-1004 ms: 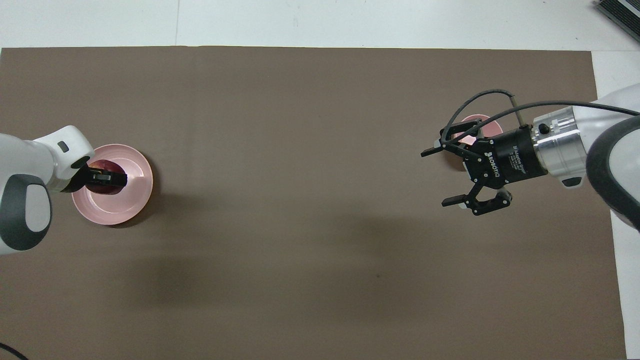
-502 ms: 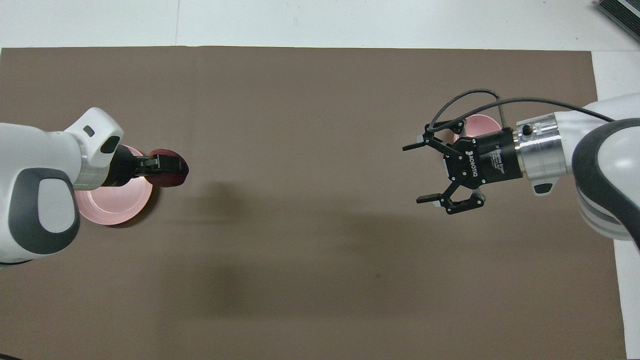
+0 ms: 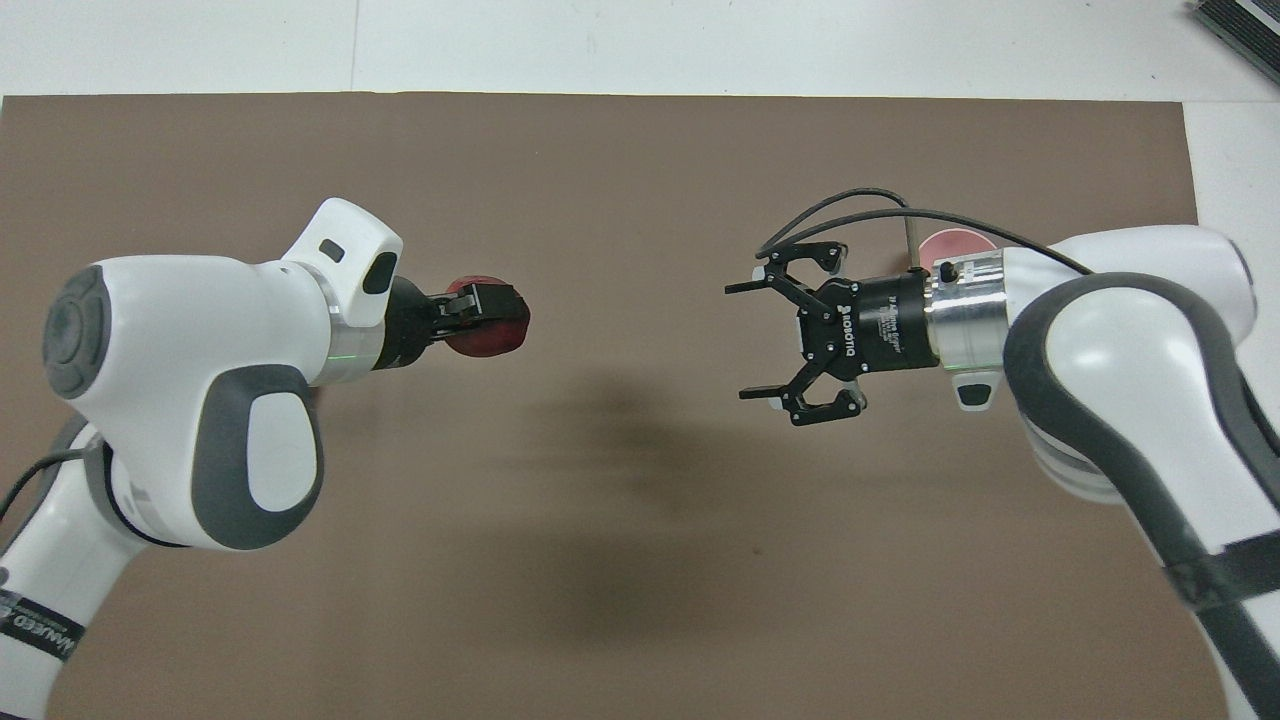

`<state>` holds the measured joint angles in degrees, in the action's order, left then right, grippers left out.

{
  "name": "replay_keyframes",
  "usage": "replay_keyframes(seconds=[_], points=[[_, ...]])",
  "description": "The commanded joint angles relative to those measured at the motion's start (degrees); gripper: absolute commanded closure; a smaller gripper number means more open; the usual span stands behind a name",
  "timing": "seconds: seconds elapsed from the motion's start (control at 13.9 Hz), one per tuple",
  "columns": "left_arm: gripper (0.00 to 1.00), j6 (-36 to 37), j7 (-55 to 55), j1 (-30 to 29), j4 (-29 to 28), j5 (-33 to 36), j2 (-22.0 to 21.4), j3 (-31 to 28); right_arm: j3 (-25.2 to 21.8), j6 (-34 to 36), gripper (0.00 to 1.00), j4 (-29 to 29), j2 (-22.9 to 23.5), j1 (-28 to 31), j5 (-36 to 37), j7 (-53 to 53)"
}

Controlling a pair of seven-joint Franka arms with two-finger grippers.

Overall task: Move apple from plate to bowl
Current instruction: 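Carry the apple toward the right gripper while the right gripper approaches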

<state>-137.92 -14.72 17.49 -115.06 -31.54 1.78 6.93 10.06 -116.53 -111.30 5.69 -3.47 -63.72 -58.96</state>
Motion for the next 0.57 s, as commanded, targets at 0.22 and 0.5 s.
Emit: replay_keyframes(seconds=[0.22,0.5], points=[[1.0,-8.07,-8.04,5.79,0.37,-2.73,0.42,1.94,0.22,-6.78,0.0,-0.41,2.3,-3.65,-4.39,-3.27],[1.0,-11.41,-8.04,7.73,-0.16,-3.97,0.33,1.94,0.13,-6.26,0.0,0.11,3.36,-4.09,-5.01,-3.36]])
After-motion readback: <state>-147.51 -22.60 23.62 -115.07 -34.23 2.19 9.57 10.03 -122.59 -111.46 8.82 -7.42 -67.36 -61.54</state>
